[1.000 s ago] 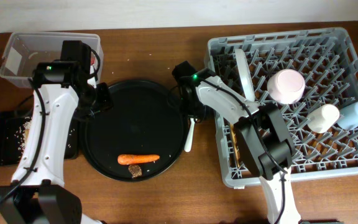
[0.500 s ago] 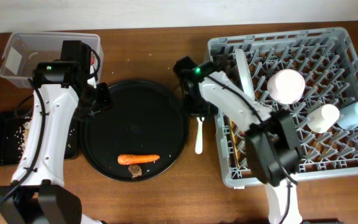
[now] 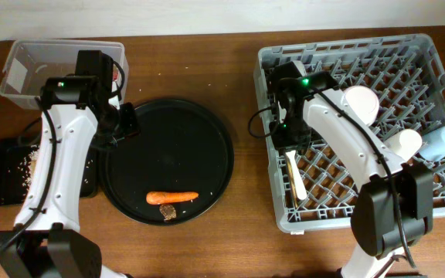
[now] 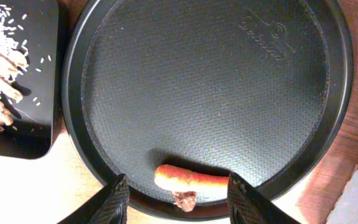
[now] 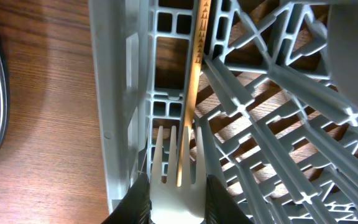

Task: Sort waste into correct bins and load items into the dishwasher rack
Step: 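Stand the white fork in the rack's left side with the right gripper, then grasp the orange carrot on the platter with the left gripper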

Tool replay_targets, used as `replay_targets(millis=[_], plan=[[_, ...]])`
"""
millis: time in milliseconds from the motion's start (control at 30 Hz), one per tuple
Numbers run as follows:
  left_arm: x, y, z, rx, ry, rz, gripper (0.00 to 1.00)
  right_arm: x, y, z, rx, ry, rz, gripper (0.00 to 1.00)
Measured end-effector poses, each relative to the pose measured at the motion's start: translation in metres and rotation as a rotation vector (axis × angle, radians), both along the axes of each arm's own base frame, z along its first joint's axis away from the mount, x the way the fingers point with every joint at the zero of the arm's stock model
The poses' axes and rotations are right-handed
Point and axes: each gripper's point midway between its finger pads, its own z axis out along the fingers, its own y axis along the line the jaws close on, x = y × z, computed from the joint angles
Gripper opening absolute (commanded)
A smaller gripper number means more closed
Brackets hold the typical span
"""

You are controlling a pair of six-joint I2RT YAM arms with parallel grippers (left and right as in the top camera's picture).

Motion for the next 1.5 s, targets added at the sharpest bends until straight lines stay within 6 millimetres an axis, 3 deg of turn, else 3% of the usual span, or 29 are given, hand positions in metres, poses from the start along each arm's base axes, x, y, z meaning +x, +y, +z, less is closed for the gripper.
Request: replay_targets(millis=[33, 233, 267, 300, 333, 367, 400, 433, 467, 500, 567, 667, 700, 767, 800, 867, 933, 1033, 1267, 1333, 1500], plan=[[0.0, 0.0, 0.0, 0.0, 0.0, 0.0, 0.51, 0.0, 0.001, -0.001, 0.005, 0.001, 0.003, 0.52], [-0.001, 0.0, 0.0, 0.0, 0.003, 0.0, 0.51, -0.004, 0.002, 0.004, 0.019, 0.007, 0.007, 0.53], [-0.001, 0.0, 0.0, 0.0, 0.005, 0.0, 0.52, -0.003, 0.003, 0.023, 0.048, -0.045, -0.001, 0.55], [-0.002, 0.0, 0.0, 0.0, 0.008, 0.0, 0.52, -0.003, -0.001, 0.058, 0.093, -0.144, -0.024, 0.64], [-0.003, 0.0, -0.001, 0.002, 0.013, 0.0, 0.52, -0.003, -0.012, 0.08, 0.113, -0.203, -0.056, 0.66], [-0.005, 0.001, -0.001, 0.003, 0.022, 0.0, 0.52, -0.006, -0.029, 0.104, 0.143, -0.264, -0.106, 0.66], [-0.009, 0.001, -0.001, 0.004, 0.037, 0.0, 0.52, -0.021, -0.067, 0.134, 0.164, -0.32, -0.156, 0.67], [-0.012, 0.001, -0.002, 0.004, 0.05, 0.0, 0.52, -0.036, -0.082, 0.139, 0.173, -0.298, -0.164, 0.68], [-0.018, 0.001, -0.003, 0.005, 0.075, 0.0, 0.54, -0.047, -0.093, 0.137, 0.178, -0.257, -0.183, 0.69], [-0.027, -0.002, -0.003, -0.001, 0.112, 0.002, 0.68, -0.05, -0.101, 0.136, 0.184, -0.243, -0.21, 0.7], [-0.04, -0.019, -0.004, -0.018, 0.163, 0.012, 0.73, -0.054, -0.11, 0.136, 0.189, -0.231, -0.235, 0.71], [-0.057, -0.073, -0.013, -0.064, 0.213, 0.0, 0.77, -0.07, -0.109, 0.133, 0.191, -0.161, -0.247, 0.72], [-0.061, -0.082, -0.019, -0.068, 0.222, 0.019, 0.83, -0.071, -0.11, 0.132, 0.19, -0.159, -0.248, 0.72], [-0.083, -0.101, -0.048, -0.056, 0.285, 0.101, 0.93, -0.069, -0.11, 0.131, 0.191, -0.161, -0.248, 0.72], [-0.087, -0.103, -0.06, -0.056, 0.29, 0.149, 0.93, -0.069, -0.11, 0.128, 0.19, -0.159, -0.247, 0.72], [-0.099, -0.101, -0.087, -0.051, 0.317, 0.257, 0.94, -0.07, -0.11, 0.121, 0.19, -0.143, -0.249, 0.72], [-0.098, -0.101, -0.123, -0.082, 0.272, 0.34, 0.95, -0.071, -0.11, 0.116, 0.19, -0.133, -0.25, 0.72], [-0.103, -0.096, -0.153, -0.084, 0.24, 0.378, 0.96, -0.071, -0.11, 0.116, 0.19, -0.131, -0.25, 0.71], [-0.073, -0.075, -0.152, -0.041, 0.079, 0.416, 0.92, -0.071, -0.11, 0.116, 0.19, -0.131, -0.251, 0.72], [-0.081, -0.06, -0.156, 0.003, 0.107, 0.425, 0.89, -0.071, -0.11, 0.116, 0.19, -0.132, -0.251, 0.72], [-0.076, -0.042, -0.13, 0.035, 0.008, 0.417, 0.89, -0.071, -0.11, 0.116, 0.19, -0.131, -0.251, 0.72]])
